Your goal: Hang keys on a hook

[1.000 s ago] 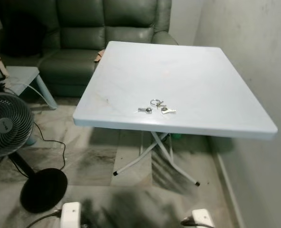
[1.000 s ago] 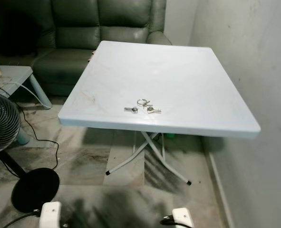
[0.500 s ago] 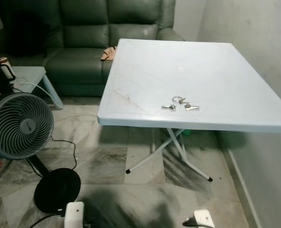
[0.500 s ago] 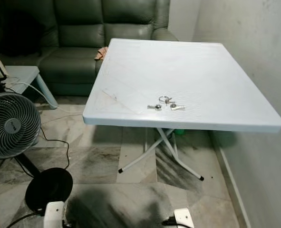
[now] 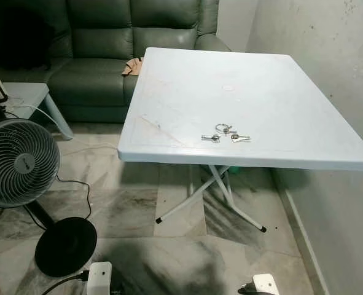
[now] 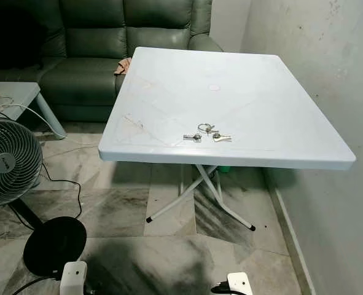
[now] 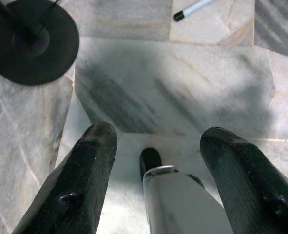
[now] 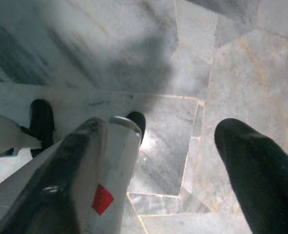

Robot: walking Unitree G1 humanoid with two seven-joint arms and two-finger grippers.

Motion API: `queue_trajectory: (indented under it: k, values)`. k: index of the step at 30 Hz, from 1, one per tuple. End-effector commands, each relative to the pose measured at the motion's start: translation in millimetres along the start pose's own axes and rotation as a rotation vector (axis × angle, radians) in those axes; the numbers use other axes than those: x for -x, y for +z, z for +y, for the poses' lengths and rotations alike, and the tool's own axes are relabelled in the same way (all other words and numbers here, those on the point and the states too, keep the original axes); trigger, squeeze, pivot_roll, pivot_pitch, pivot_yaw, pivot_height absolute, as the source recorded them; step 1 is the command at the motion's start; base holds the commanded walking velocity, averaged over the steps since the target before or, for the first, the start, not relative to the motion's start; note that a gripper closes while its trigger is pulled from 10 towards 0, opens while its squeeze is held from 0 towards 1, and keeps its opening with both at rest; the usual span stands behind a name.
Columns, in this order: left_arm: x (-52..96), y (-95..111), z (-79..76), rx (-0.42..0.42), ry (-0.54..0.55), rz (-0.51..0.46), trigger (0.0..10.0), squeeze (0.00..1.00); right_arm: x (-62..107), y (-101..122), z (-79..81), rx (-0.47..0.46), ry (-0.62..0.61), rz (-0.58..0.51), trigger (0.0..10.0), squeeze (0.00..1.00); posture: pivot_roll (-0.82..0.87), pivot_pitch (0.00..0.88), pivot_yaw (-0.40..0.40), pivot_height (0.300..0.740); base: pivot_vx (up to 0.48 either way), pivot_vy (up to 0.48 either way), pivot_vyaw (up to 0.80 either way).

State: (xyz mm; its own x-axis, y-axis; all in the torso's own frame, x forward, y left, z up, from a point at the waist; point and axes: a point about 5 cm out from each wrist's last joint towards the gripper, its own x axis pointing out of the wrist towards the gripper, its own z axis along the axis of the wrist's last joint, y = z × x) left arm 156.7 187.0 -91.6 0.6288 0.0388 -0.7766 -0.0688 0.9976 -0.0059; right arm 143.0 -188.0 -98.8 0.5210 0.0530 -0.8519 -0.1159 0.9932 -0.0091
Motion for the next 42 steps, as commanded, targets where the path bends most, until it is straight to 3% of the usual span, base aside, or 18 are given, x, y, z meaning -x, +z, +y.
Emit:
queue_trajectory:
  k: [1, 11, 16, 18, 19, 20, 26, 29, 33, 34, 35, 38, 40, 42]
  values:
    - [-0.3, 5.0, 1.0, -0.021, -0.005, -0.036, 10.0, 0.00, -1.1, 10.3, -2.0, 0.005, 0.010, -0.046, 10.0, 1.00, -0.09, 0.000, -0.018, 0.740, 0.000, 0.000, 0.00]
    - [-2.8, 42.5, -3.6, -0.049, -0.057, -0.258, 10.0, 0.00, -1.7, 65.7, -5.4, 0.034, 0.073, -0.311, 10.0, 1.00, -0.09, 0.000, -0.017, 0.740, 0.000, 0.000, 0.00]
    - [-1.4, 66.8, -2.1, 0.033, -0.065, -0.400, 10.0, 0.00, 1.6, 90.8, -1.6, 0.063, 0.099, -0.452, 10.0, 1.00, -0.09, 0.002, -0.014, 0.740, 0.000, 0.000, 0.00]
    - [-0.8, 73.0, -1.2, 0.030, -0.057, -0.430, 10.0, 0.00, 2.5, 95.6, 0.6, 0.063, 0.114, -0.482, 10.0, 1.00, -0.10, 0.003, -0.012, 0.740, 0.000, 0.000, 0.00]
    - [0.7, 80.7, -1.9, 0.033, -0.065, -0.477, 10.0, 0.00, 3.8, 102.2, 3.1, 0.067, 0.127, -0.520, 10.0, 0.00, -0.10, 0.006, -0.012, 0.740, 0.000, 0.000, 0.00]
    - [3.6, 91.9, -3.0, 0.043, -0.077, -0.546, 10.0, 0.00, 6.2, 112.2, 6.6, 0.067, 0.145, -0.577, 10.0, 0.00, -0.10, 0.006, -0.012, 0.740, 0.000, 0.000, 0.00]
    - [10.6, 109.2, -3.8, 0.040, -0.089, -0.656, 10.0, 0.00, 11.9, 130.1, 11.4, 0.070, 0.162, -0.684, 10.0, 0.00, -0.10, 0.007, -0.011, 0.740, 0.000, 0.000, 0.00]
    - [11.4, 109.2, -3.8, 0.042, -0.090, -0.658, 10.0, 0.00, 12.3, 129.9, 11.4, 0.069, 0.164, -0.688, 10.0, 0.00, -0.10, 0.007, -0.011, 0.740, 0.000, 0.000, 0.00]
    - [45.6, 164.1, -4.4, 0.082, -0.084, -0.921, 10.0, 0.00, 36.3, 175.0, 27.9, 0.111, 0.211, -0.927, 10.0, 0.00, -0.10, 0.016, -0.004, 0.740, 0.000, 0.000, 0.00]
    - [45.6, 164.1, -4.4, 0.082, -0.084, -0.921, 10.0, 0.00, 36.3, 175.0, 27.9, 0.111, 0.211, -0.927, 10.0, 0.00, -0.10, 0.016, -0.004, 0.740, 0.000, 0.000, 0.00]
    - [56.6, 177.3, -7.0, 0.089, -0.104, -0.972, 10.0, 0.00, 48.1, 187.9, 32.5, 0.099, 0.229, -0.994, 10.0, 0.00, -0.10, 0.016, -0.003, 0.740, 0.000, 0.000, 0.00]
    - [69.3, 195.4, -11.0, 0.095, -0.123, -0.999, 10.0, 0.00, 67.9, 206.3, 36.9, 0.072, 0.245, -1.083, 10.0, 0.00, -0.10, 0.020, 0.002, 0.740, 0.000, 0.000, 0.00]
    - [73.5, 199.3, -12.9, 0.095, -0.140, -1.011, 10.0, 0.00, 72.5, 209.7, 37.9, 0.071, 0.251, -1.100, 10.0, 0.00, -0.10, 0.020, 0.002, 0.740, 0.000, 0.000, 0.00]
    - [89.5, 213.0, -16.0, 0.083, -0.146, -1.049, 10.0, 0.00, 89.8, 224.2, 40.7, 0.104, 0.246, -1.167, 10.0, 0.00, -0.11, 0.023, 0.007, 0.740, 0.000, 0.000, 0.00]
